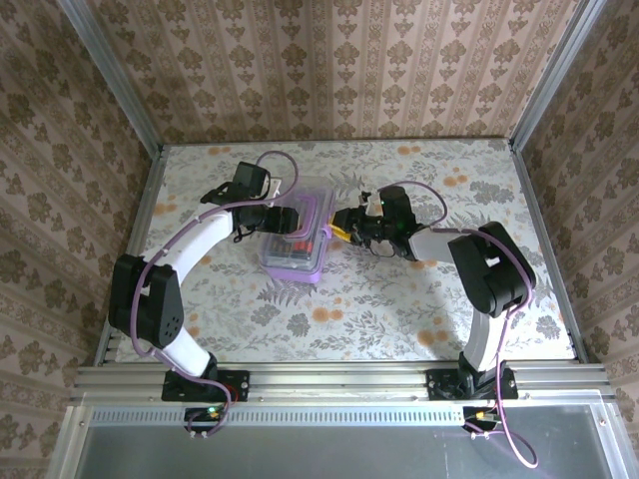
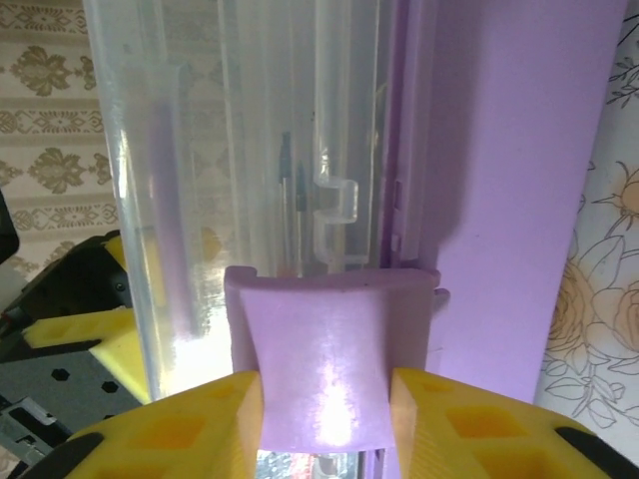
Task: Pack the tool kit
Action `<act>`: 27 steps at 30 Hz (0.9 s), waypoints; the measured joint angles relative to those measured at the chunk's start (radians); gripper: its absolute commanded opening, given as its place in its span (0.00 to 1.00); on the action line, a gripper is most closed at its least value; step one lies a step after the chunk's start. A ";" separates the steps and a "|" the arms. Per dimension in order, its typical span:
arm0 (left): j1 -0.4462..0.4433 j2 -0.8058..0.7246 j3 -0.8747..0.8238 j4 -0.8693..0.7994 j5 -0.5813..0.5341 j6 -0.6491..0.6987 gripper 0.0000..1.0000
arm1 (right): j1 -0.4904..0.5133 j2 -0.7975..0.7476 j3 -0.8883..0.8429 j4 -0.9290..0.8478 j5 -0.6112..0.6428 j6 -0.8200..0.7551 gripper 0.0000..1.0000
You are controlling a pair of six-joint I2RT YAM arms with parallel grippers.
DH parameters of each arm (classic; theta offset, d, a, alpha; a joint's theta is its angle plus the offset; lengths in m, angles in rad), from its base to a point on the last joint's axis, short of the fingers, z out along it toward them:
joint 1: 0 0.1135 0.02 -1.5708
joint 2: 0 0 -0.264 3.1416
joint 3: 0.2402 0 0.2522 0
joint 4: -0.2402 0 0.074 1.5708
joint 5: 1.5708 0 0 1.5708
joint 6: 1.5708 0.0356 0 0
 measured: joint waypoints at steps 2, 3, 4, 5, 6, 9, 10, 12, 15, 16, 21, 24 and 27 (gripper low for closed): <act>0.000 0.000 0.000 0.000 0.000 0.000 0.56 | 0.000 0.000 0.002 -0.013 0.001 -0.009 0.48; 0.000 0.000 0.000 0.000 0.000 0.000 0.56 | -0.001 0.000 0.004 -0.019 0.002 -0.015 0.50; 0.000 0.000 0.000 0.000 0.000 0.000 0.56 | -0.001 0.000 0.005 -0.023 0.002 -0.019 0.51; 0.000 0.000 0.000 0.000 0.000 0.000 0.56 | -0.001 0.000 0.005 -0.026 0.003 -0.024 0.52; 0.000 0.000 0.000 0.000 0.000 0.000 0.56 | -0.001 0.001 0.005 -0.028 0.003 -0.027 0.53; 0.000 0.000 0.000 0.000 0.000 0.000 0.55 | -0.003 0.011 0.005 -0.009 -0.005 -0.027 0.54; 0.000 0.000 0.000 0.000 -0.001 0.000 0.55 | -0.003 0.014 0.005 0.000 -0.008 -0.025 0.54; 0.000 0.001 0.001 0.001 -0.003 0.000 0.56 | -0.005 0.023 0.005 0.024 -0.017 -0.018 0.54; 0.002 0.001 0.001 0.003 -0.004 -0.001 0.55 | -0.005 0.036 0.005 0.063 -0.027 0.001 0.55; 0.003 0.002 0.001 0.004 -0.006 -0.001 0.55 | -0.005 0.039 0.004 0.077 -0.028 0.008 0.56; 0.003 0.003 0.001 0.008 -0.010 -0.001 0.55 | -0.005 0.057 -0.032 0.194 -0.029 0.070 0.57; 0.003 0.003 0.001 0.008 -0.010 -0.001 0.55 | -0.005 0.073 -0.049 0.267 -0.031 0.110 0.57; 0.003 0.003 0.001 0.008 -0.013 -0.001 0.55 | -0.003 0.084 -0.055 0.319 -0.031 0.140 0.56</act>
